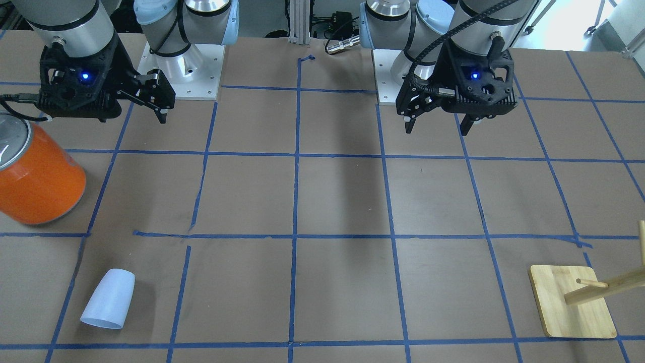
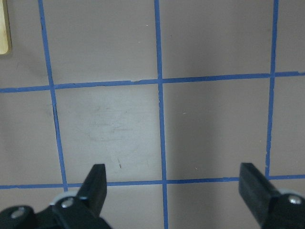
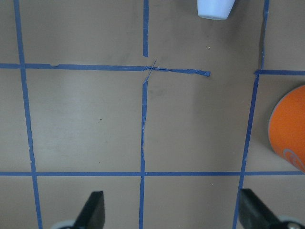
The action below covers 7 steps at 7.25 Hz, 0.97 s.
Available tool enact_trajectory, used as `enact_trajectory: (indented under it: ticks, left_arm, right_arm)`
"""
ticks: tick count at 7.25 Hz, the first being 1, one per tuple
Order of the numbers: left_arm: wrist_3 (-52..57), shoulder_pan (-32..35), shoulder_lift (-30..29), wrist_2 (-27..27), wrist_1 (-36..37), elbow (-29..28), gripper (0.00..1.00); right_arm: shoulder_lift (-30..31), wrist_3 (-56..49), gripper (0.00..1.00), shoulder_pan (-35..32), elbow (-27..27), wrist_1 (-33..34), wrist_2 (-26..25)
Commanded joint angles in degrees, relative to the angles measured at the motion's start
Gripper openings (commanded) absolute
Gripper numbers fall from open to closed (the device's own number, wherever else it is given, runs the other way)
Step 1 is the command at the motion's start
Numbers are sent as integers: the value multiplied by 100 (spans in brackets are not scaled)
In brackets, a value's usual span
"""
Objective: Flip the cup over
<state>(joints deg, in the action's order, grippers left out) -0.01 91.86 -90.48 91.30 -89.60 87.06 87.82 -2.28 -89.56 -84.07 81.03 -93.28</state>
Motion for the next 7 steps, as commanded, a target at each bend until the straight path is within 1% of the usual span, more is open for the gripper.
enact_trajectory:
  ticks: [1,3,4,7]
  left_arm:
    - [-43,-10,-109,-155,-310,-309,100]
    - [-70,-1,-128,-191,-226,-286,100]
    - [-70,-1,-119,-183,-225,-286,100]
    - [-61,-1,-66,-183,-234,-277,100]
  right_arm:
    - [-10,0,100,0,-4,9,3]
    - [7,-18,100,17,5,-9,81]
    - [7,-26,100,35,-4,-9,-31]
    - [121,52,100,35,-3,18,-59]
